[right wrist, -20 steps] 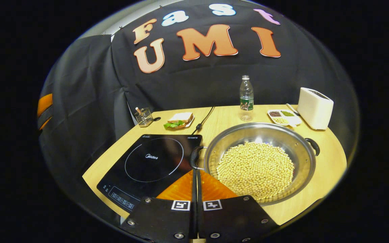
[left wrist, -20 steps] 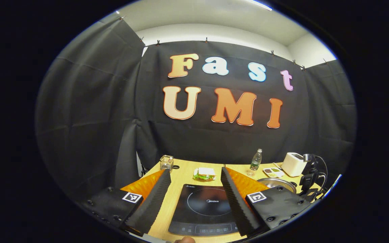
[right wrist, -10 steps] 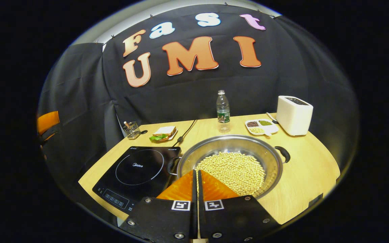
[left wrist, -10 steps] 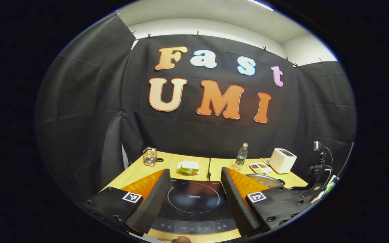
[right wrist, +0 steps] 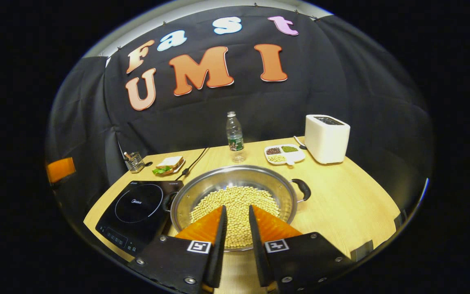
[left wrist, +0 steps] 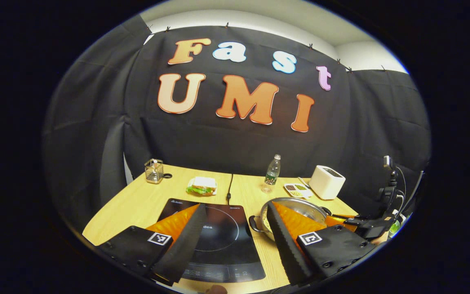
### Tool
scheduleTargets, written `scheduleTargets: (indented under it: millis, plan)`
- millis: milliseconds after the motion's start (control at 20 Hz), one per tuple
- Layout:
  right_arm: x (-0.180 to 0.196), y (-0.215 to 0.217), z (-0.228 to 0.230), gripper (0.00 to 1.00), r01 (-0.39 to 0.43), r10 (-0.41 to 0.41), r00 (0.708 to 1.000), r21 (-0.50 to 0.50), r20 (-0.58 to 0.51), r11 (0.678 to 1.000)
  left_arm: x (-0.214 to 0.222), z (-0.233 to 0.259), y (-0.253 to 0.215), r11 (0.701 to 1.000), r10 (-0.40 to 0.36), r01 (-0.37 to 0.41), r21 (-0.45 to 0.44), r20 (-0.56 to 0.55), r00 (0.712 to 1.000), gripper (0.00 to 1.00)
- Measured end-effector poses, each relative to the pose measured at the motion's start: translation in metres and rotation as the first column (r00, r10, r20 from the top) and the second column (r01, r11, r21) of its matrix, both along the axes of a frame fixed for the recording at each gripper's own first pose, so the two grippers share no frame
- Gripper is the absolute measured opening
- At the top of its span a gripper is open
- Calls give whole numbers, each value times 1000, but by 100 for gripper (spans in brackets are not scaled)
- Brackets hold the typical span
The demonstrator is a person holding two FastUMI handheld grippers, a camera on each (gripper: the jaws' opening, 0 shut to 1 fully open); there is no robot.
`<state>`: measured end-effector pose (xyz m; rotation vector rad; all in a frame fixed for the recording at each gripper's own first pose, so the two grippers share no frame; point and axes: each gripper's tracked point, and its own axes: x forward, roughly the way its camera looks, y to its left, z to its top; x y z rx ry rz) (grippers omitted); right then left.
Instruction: First push the handle of the pot to place it horizontally, then grasp the pot with both hands and set it on the induction cooktop.
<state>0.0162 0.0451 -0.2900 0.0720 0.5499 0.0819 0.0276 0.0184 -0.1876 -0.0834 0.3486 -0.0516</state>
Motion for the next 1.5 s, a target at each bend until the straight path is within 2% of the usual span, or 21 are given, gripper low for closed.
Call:
scheduleTargets:
  millis: [50,100,150,200,400,700,900,1050,1250,1500]
  plan:
    - [2,-8,0,40,14,-14,1000,-5,6,1000,4,-7,-7,1000,-10,10,-2,-11,1000,98]
    - [5,-15,1,54,29,-29,999,-12,13,1000,8,-14,-13,1000,-21,21,-2,-23,999,98]
    - [7,-22,0,55,44,-43,999,-17,18,999,10,-22,-16,1000,-26,26,-1,-34,999,98]
    - [8,-28,0,72,54,-54,998,-19,20,998,15,-29,-20,1000,-29,29,-2,-39,999,99]
    - [17,-55,-7,94,103,-103,995,-38,11,994,34,-61,-34,999,-37,40,30,-71,997,98]
    - [35,-82,-23,94,157,-156,988,-54,9,986,66,-116,-62,997,-73,78,27,-148,986,98]
    - [52,-89,-41,94,159,-160,987,-91,-11,983,94,-160,-67,996,-65,78,49,-217,974,98]
    - [65,-92,-55,94,159,-162,986,-104,-29,982,109,-186,-69,997,-62,74,34,-274,960,99]
    - [85,-93,-71,94,156,-162,986,-109,-49,982,121,-209,-78,997,-73,81,12,-309,948,99]
    - [102,-92,-90,94,145,-154,984,-94,-95,985,131,-216,-86,996,-73,85,24,-310,948,99]
